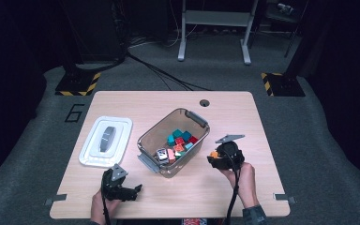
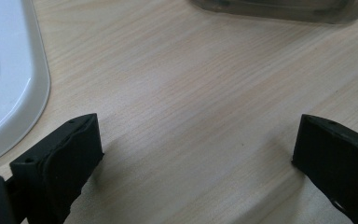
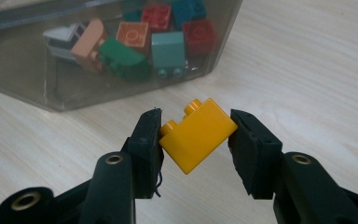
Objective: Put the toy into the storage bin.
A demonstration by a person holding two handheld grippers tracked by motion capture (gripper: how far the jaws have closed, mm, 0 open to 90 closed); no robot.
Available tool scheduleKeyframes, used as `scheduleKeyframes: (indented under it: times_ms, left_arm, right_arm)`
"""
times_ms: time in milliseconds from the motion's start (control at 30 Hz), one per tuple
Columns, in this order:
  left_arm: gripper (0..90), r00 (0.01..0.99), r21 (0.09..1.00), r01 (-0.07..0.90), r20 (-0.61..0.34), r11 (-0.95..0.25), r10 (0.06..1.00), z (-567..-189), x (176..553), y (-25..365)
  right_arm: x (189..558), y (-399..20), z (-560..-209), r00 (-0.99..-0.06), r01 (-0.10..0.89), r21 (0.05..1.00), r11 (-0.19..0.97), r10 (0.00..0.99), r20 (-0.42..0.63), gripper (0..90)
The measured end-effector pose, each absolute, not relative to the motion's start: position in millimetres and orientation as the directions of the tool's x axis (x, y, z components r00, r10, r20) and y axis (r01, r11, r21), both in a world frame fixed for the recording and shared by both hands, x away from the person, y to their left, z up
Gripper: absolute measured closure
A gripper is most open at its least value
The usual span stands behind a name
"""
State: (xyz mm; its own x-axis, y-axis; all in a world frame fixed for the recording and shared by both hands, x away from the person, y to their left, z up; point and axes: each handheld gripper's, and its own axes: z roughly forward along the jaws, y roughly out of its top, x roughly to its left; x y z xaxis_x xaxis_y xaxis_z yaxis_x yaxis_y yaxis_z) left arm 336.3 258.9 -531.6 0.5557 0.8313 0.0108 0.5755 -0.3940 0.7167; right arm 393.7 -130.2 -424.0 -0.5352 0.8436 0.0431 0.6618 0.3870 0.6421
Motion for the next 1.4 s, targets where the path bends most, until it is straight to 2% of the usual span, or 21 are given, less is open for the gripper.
scheduleKeyframes:
  times_ms: [333, 800, 1400]
  left_arm:
    - [1.0, 0.556, 0.717, 0.577, 0.008, -0.392, 0.831, -531.7, 336.3, 258.8]
    - [1.1, 0.557, 0.716, 0.575, 0.012, -0.396, 0.831, -531.6, 336.4, 259.0]
    - [1.1, 0.556, 0.716, 0.575, 0.011, -0.395, 0.831, -531.6, 336.2, 258.9]
  right_arm:
    - [405.9, -128.3, -389.2, -0.543, 0.615, 0.685, 0.391, 0.840, 0.008, 55.0]
    - [421.3, -115.5, -358.5, -0.547, 0.583, 0.715, 0.385, 0.837, -0.006, 54.9]
    - [445.7, -79.3, -355.4, -0.614, 0.572, 0.697, 0.433, 0.789, 0.014, 54.9]
